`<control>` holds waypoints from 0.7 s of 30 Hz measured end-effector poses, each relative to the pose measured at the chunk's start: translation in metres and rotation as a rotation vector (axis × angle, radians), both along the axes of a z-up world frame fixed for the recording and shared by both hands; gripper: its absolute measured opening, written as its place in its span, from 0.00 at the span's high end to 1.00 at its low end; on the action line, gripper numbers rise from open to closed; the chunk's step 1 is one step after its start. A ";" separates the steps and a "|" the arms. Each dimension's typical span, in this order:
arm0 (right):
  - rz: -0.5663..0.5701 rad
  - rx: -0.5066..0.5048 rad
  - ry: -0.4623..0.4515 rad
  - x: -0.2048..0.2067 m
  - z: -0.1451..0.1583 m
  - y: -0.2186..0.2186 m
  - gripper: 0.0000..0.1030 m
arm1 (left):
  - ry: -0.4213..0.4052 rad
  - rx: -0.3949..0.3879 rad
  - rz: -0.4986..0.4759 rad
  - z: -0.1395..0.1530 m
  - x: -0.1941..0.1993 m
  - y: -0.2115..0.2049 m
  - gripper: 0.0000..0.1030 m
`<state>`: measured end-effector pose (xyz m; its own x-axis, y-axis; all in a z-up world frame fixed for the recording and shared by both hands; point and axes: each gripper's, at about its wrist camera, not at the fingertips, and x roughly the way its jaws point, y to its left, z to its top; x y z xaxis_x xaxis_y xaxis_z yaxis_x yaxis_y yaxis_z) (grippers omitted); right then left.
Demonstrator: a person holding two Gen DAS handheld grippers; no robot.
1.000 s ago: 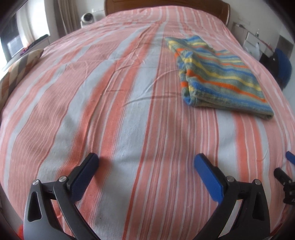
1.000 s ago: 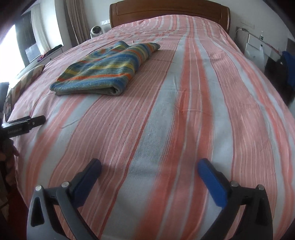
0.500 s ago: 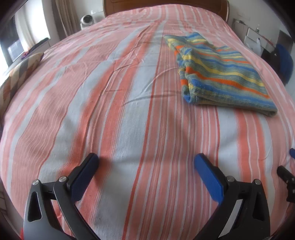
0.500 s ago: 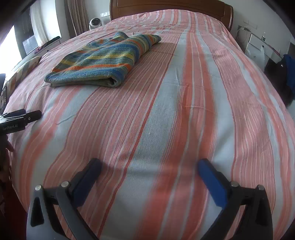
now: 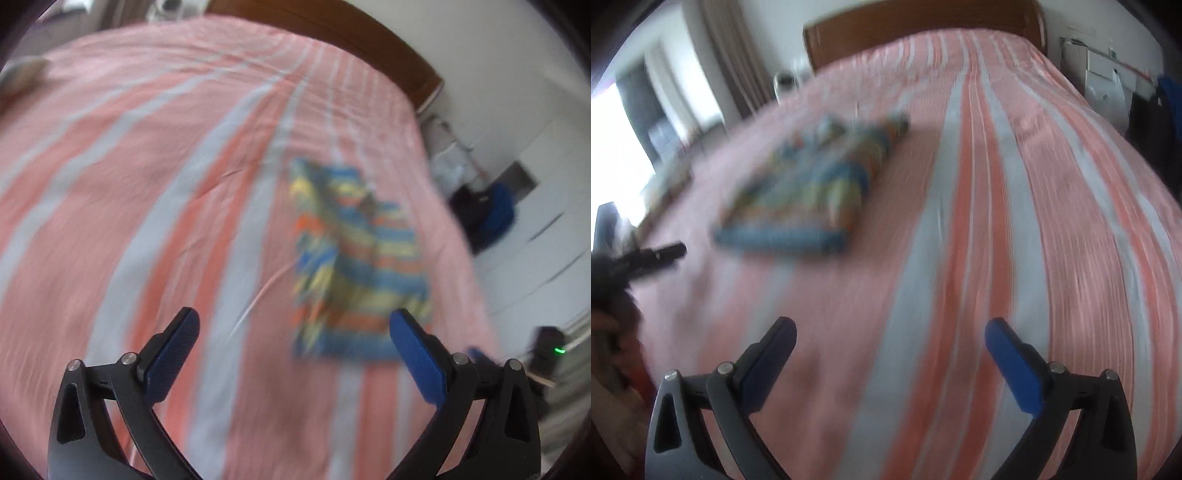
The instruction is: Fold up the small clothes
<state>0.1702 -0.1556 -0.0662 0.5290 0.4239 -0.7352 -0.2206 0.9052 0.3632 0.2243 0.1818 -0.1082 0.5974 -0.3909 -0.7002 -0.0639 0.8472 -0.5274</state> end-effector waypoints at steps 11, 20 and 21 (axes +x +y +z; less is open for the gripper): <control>0.051 0.239 0.235 0.178 -0.056 0.065 0.64 | 0.147 0.306 -0.163 -0.041 0.120 -0.059 0.48; 0.150 -0.352 -0.241 0.113 0.003 0.162 0.77 | 0.017 0.336 -0.133 0.000 0.091 -0.077 0.88; 0.144 -0.341 -0.261 0.111 0.010 0.160 0.77 | -0.005 0.332 -0.127 0.011 0.088 -0.075 0.88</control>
<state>0.2807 0.0048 -0.0559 0.6686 0.2635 -0.6954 -0.3980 0.9167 -0.0353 0.3124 0.1063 -0.0974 0.5621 -0.2138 -0.7990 0.0544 0.9735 -0.2222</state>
